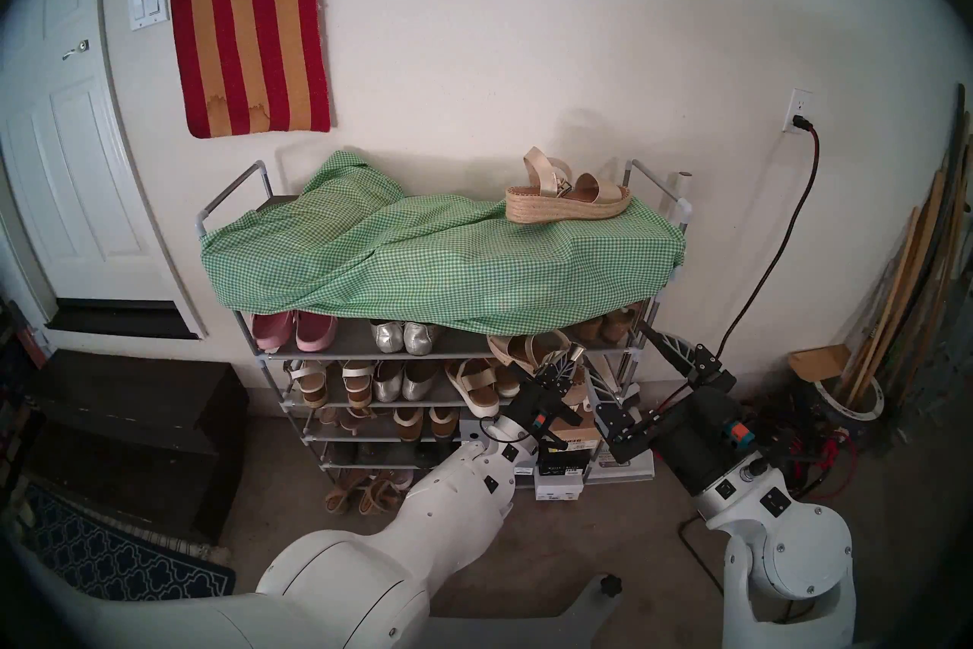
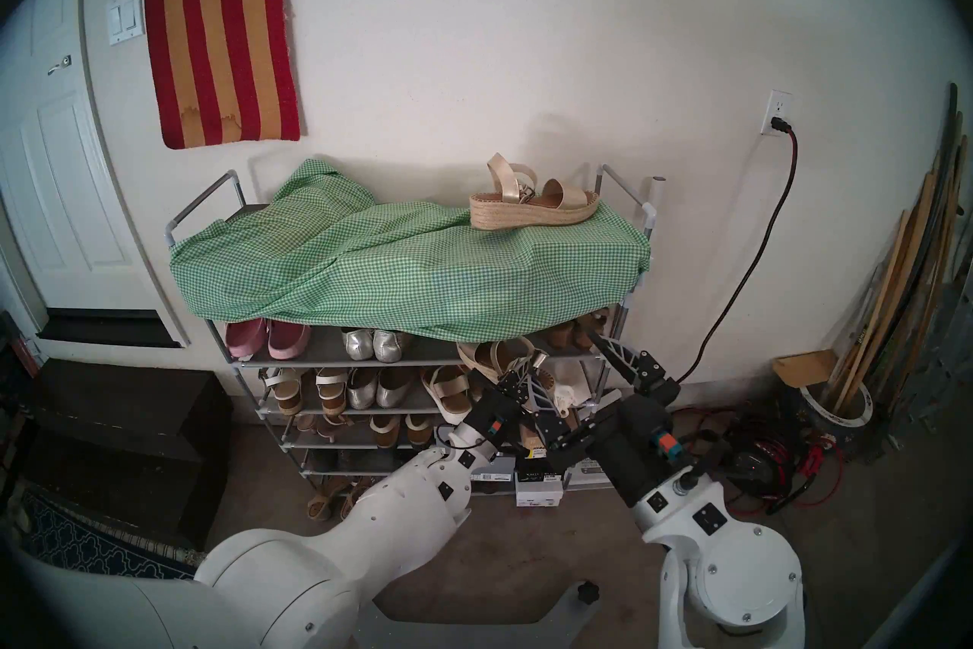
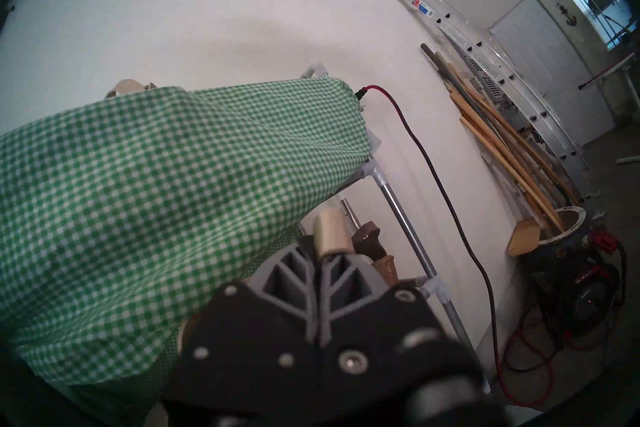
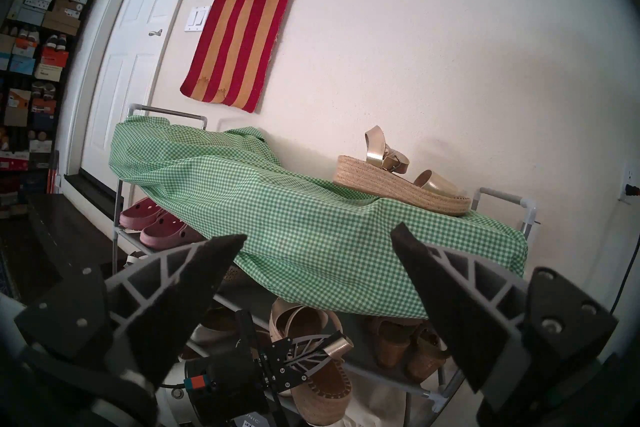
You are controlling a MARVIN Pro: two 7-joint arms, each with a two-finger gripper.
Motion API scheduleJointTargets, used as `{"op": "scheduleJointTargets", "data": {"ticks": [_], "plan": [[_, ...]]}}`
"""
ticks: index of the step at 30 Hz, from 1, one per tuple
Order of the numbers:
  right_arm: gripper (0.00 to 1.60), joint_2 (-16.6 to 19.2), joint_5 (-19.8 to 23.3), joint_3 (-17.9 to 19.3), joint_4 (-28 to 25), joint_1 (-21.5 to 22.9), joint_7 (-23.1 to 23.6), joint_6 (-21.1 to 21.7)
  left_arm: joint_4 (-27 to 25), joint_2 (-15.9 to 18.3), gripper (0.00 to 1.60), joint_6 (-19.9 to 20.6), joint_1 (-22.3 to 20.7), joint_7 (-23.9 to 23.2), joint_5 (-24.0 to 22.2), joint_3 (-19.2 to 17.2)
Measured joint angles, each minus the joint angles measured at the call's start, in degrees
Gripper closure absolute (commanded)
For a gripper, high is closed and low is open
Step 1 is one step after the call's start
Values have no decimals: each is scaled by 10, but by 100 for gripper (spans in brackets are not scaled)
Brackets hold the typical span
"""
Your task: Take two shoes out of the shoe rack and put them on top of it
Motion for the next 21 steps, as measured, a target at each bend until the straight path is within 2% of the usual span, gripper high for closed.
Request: {"op": "scheduleJointTargets", "data": {"ticks": [21], "plan": [[0,0,1,0,0,0,0,0,-113,48,160,0,61,15,-11,24]]}}
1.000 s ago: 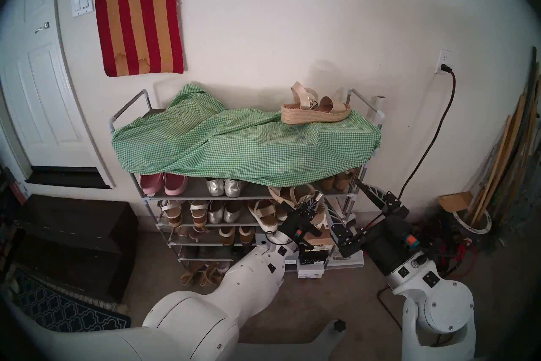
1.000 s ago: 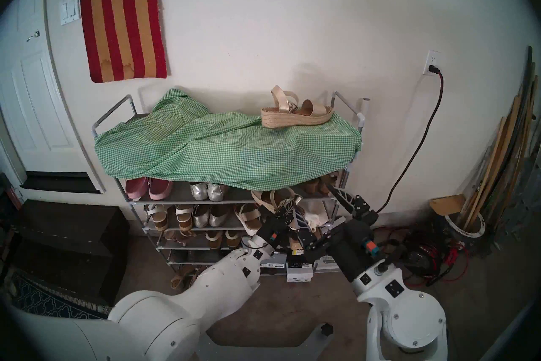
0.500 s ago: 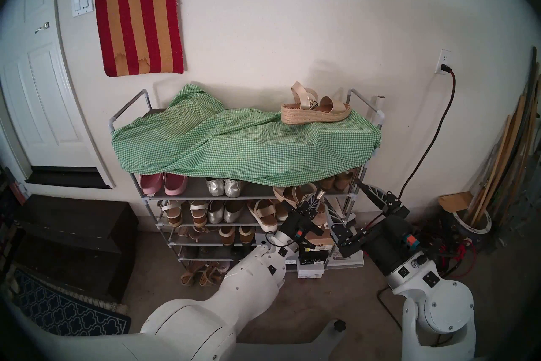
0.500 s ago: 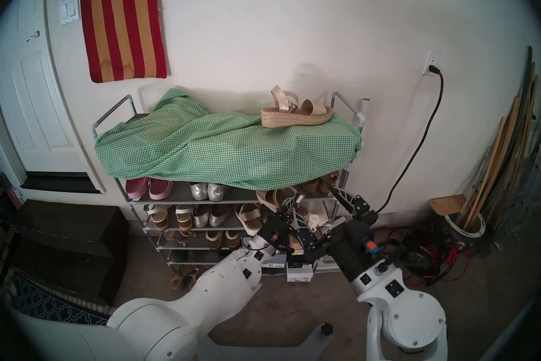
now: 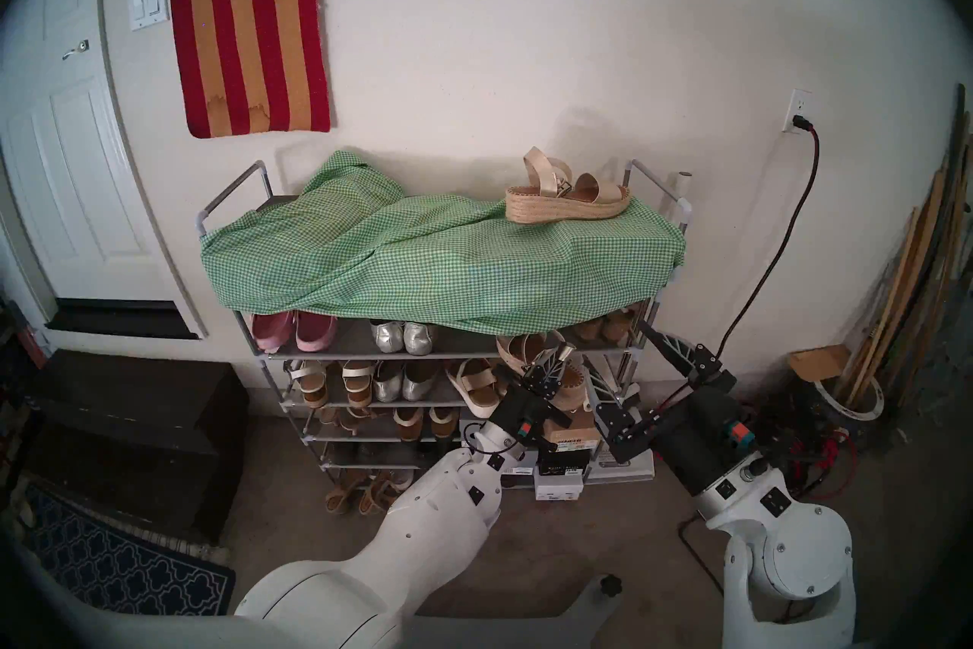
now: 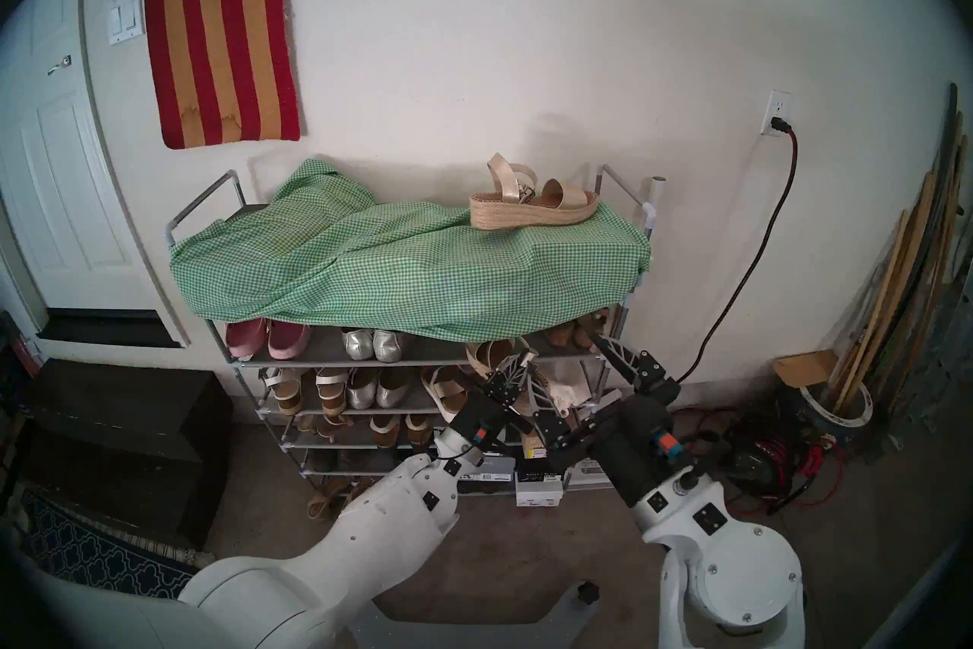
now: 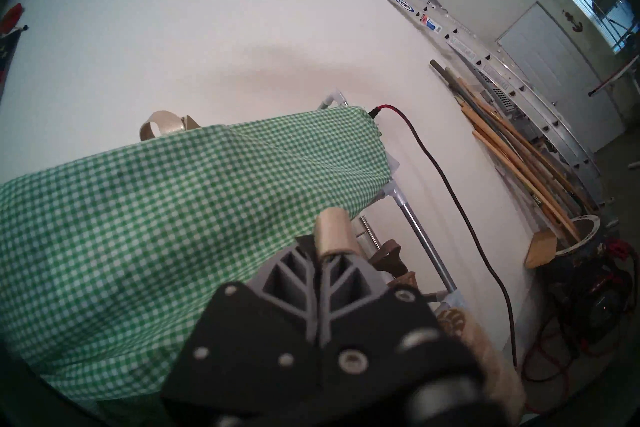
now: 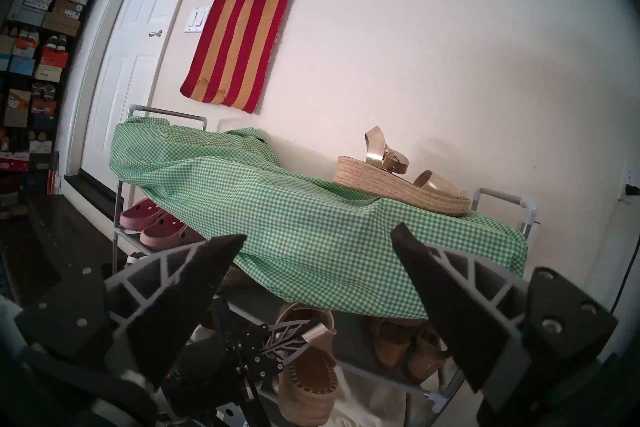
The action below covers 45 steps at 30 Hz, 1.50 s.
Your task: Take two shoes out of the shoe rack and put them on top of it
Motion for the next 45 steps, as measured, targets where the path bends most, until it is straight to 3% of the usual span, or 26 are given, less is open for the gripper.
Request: {"op": "scheduleJointTargets", "data": {"ticks": [19,36,45], "plan": [[0,0,1,0,0,0,0,0,-147,48,160,0,54,18,-18,5],[0,0,2,0,0,0,0,-1,-285,123,160,0,89,34,-34,-49],[0,0,2,0,0,0,0,-1,-341,156,160,0,126,29,-42,-57]]}}
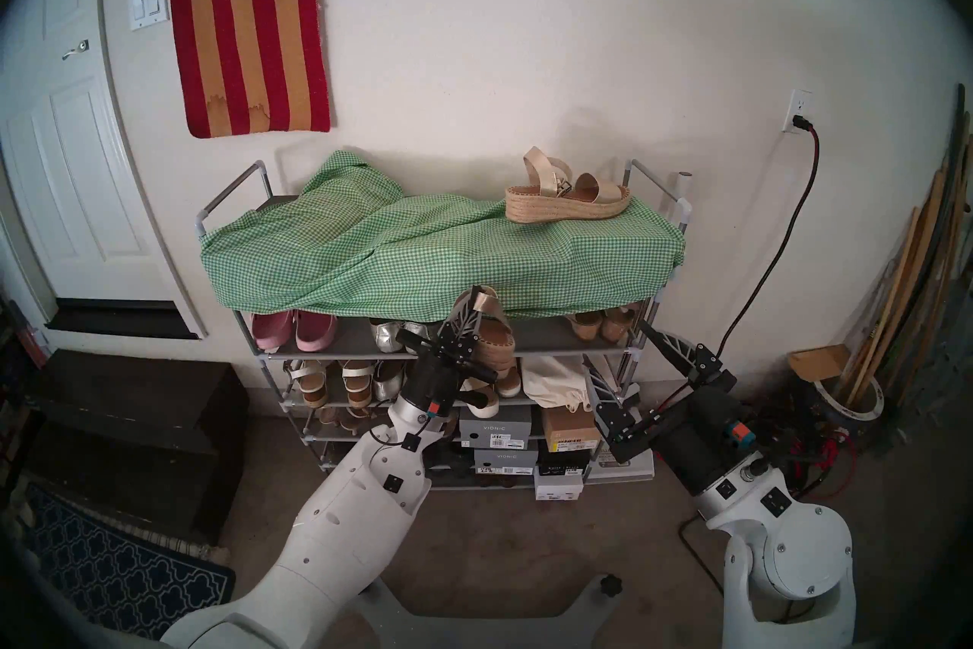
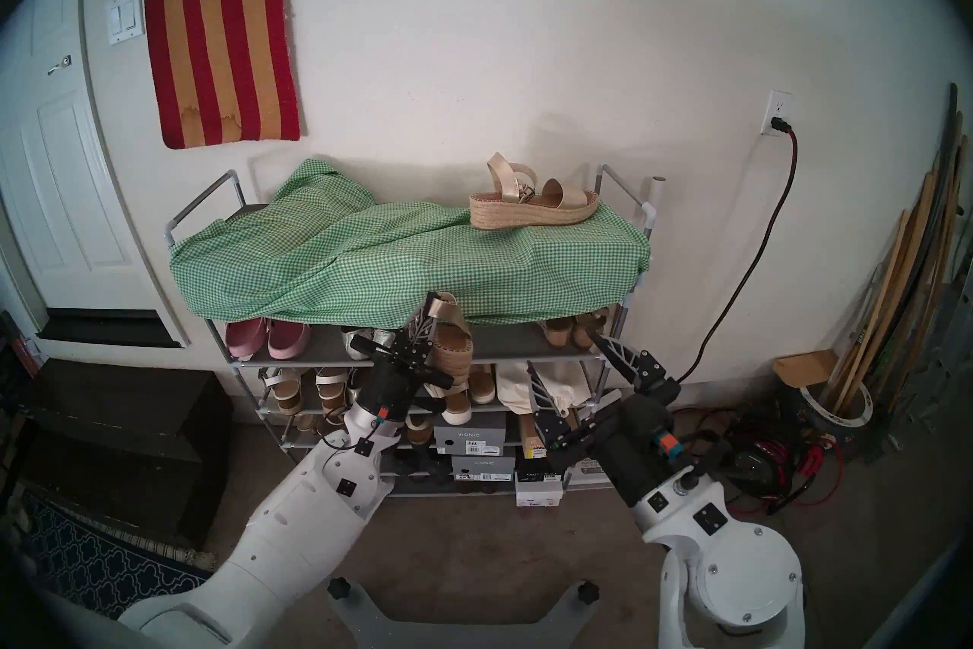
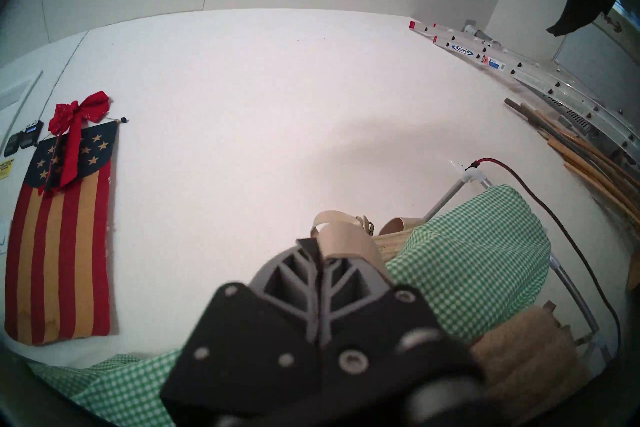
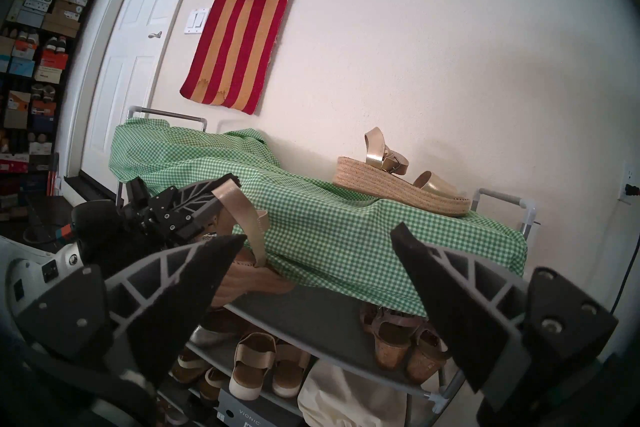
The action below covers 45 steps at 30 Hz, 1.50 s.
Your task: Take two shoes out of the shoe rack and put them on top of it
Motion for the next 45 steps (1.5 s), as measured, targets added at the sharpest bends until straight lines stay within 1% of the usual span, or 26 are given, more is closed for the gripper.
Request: {"op": "scheduleJointTargets", "data": {"ticks": [7,13,24,28,29,34,45], "plan": [[0,0,0,0,0,0,0,0,-45,22,160,0,36,-11,-9,1],[0,0,0,0,0,0,0,0,-87,46,160,5,78,-34,-20,9],[0,0,0,0,0,0,0,0,-132,96,160,47,152,-89,-43,32],[0,0,0,0,0,0,0,-1,-160,117,160,68,178,-112,-56,34],[0,0,0,0,0,0,0,-1,-176,128,160,78,188,-122,-65,30],[0,0,1,0,0,0,0,-1,-213,149,160,95,200,-141,-86,17],[0,0,1,0,0,0,0,-1,-295,187,160,122,203,-176,-131,-13]]}}
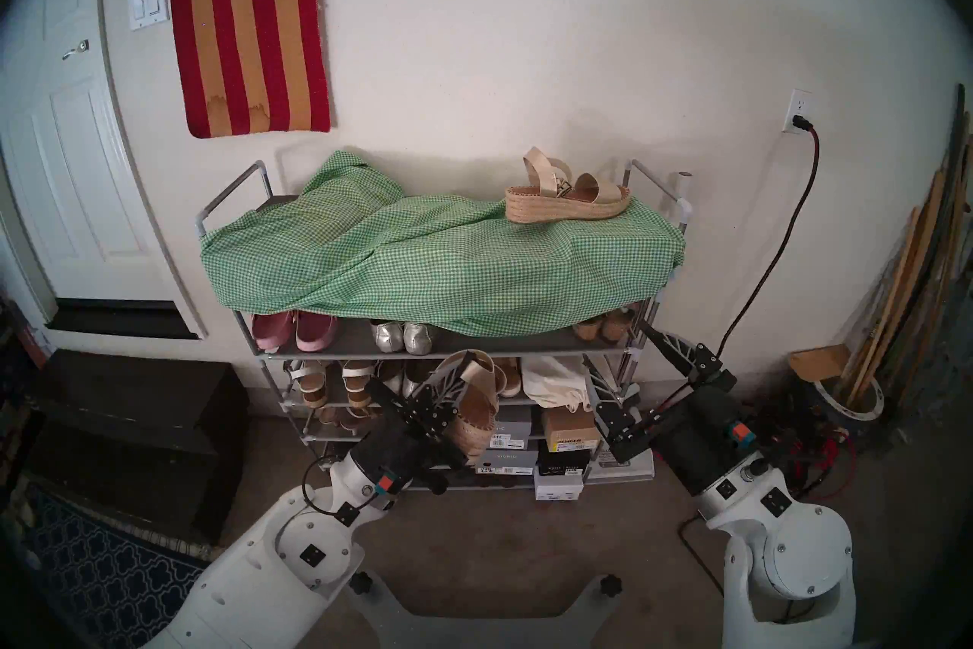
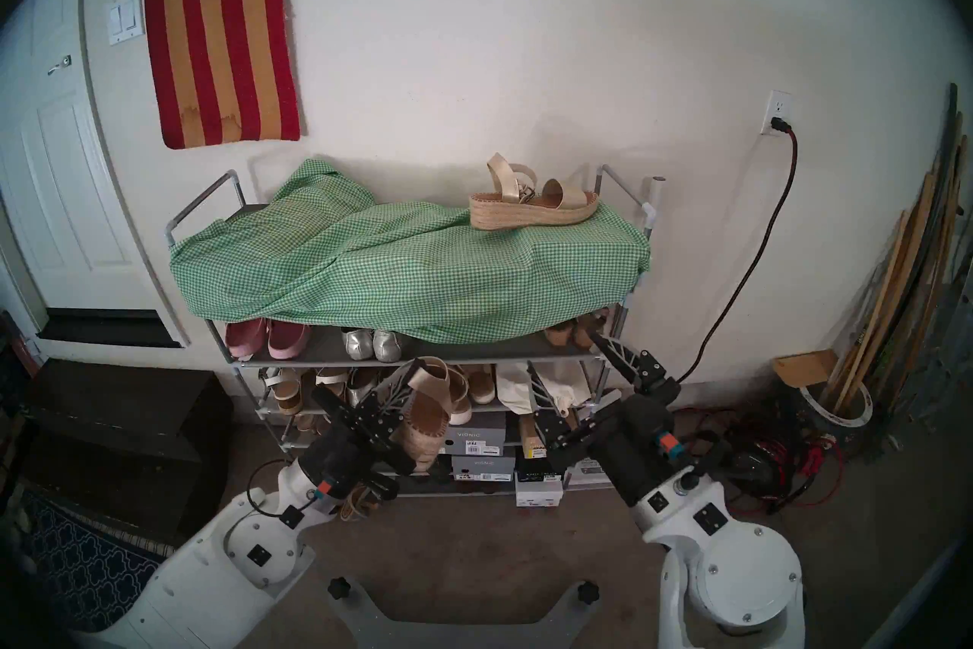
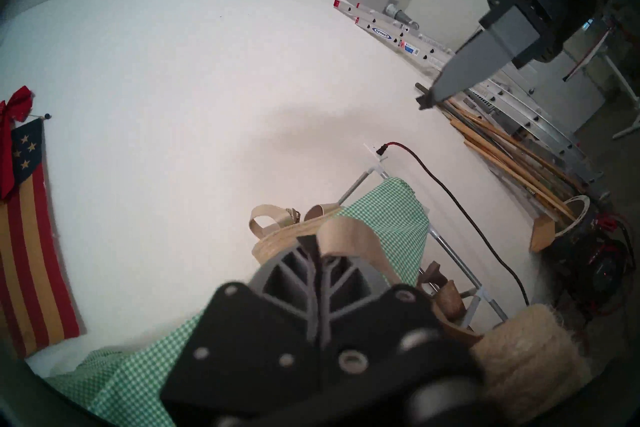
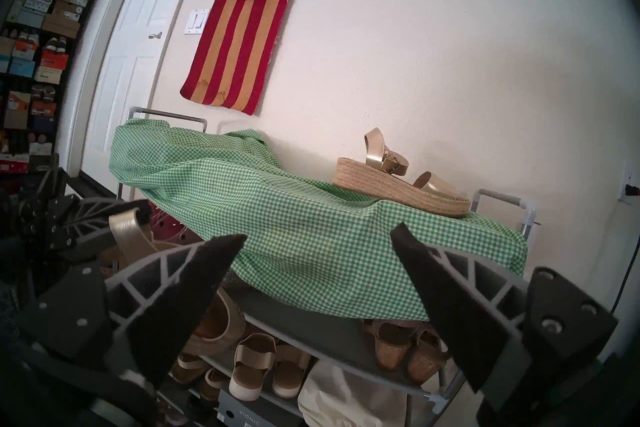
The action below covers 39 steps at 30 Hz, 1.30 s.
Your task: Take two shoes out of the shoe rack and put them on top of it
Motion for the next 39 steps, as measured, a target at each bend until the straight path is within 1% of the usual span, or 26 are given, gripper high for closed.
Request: {"op": "scheduleJointTargets", "data": {"ticks": [6,12,14,17,19,22,24,27,29,31,32,34,39], "plan": [[0,0,0,0,0,0,0,0,-41,16,160,15,-1,-18,-24,-12],[0,0,0,0,0,0,0,0,-97,34,160,43,-10,-38,-63,-37],[0,0,0,0,0,0,0,0,-105,36,160,49,-12,-41,-70,-43],[0,0,0,0,0,0,0,0,-134,45,160,78,-18,-51,-100,-65],[0,0,0,0,0,0,0,0,-143,48,160,88,-20,-54,-109,-72],[0,0,0,0,0,0,0,0,-162,55,160,116,-24,-63,-133,-87],[0,0,0,0,0,0,0,0,-182,61,160,150,-29,-74,-160,-104],[0,0,0,0,0,0,0,0,-197,65,160,176,-33,-83,-182,-115],[0,0,0,0,0,0,0,0,-218,71,160,207,-37,-95,-209,-128],[0,0,0,0,0,0,0,0,-228,73,160,221,-38,-100,-222,-134],[0,0,0,0,0,0,0,0,-243,78,160,243,-39,-110,-242,-143],[0,0,0,0,0,0,0,0,-252,81,160,256,-39,-115,-255,-149],[0,0,0,0,0,0,0,0,-283,96,160,318,-34,-141,-318,-174]]}}
